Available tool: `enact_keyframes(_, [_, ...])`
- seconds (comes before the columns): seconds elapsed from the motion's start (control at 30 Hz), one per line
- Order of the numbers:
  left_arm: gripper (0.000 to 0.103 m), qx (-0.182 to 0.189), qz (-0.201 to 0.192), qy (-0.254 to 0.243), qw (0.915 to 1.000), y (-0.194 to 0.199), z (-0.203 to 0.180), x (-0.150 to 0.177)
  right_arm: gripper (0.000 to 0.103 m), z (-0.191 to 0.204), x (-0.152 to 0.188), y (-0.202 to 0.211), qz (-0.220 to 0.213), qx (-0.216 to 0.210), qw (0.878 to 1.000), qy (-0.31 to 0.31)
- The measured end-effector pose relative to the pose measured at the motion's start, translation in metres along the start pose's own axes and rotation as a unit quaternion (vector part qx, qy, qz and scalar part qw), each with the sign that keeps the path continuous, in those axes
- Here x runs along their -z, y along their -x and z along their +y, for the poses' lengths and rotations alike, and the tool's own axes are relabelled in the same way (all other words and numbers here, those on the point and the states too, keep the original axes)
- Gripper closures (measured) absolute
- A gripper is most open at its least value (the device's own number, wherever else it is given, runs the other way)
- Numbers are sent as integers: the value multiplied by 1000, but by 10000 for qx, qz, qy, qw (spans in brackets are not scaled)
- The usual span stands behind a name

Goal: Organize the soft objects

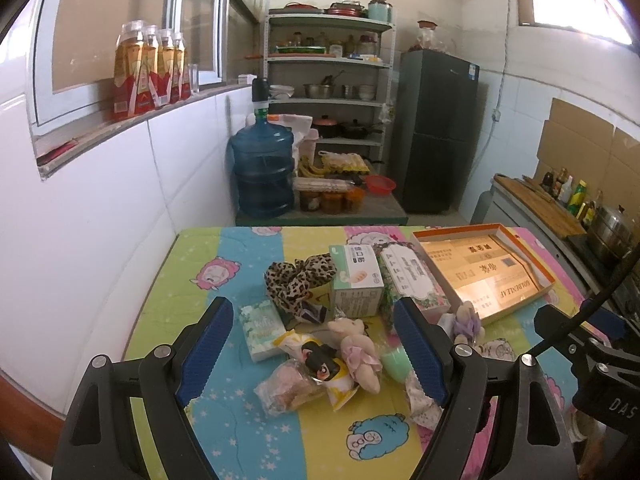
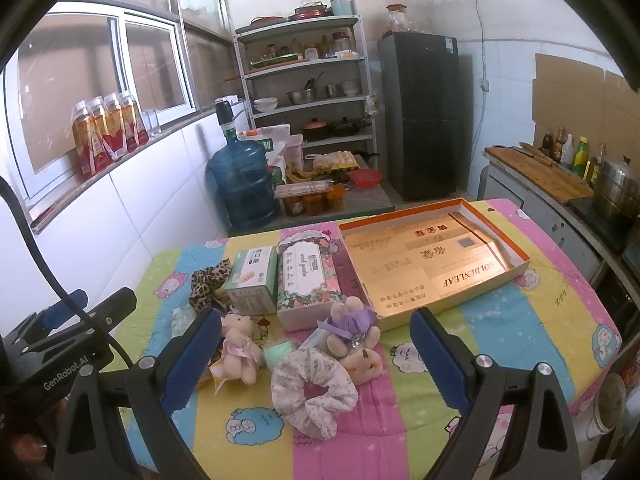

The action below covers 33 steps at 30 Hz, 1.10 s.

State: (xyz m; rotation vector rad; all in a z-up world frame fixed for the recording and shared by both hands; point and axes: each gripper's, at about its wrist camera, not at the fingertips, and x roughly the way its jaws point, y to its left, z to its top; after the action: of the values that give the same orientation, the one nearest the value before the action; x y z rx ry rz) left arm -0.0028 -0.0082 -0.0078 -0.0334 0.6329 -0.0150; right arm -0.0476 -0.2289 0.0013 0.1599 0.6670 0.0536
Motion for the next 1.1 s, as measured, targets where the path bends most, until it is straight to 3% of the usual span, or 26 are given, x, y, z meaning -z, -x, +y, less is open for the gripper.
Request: enact_keyframes(1.1, [20,92,38,-14,9999,-1,-1,5,7,3,7,0,24,-41,10000,18])
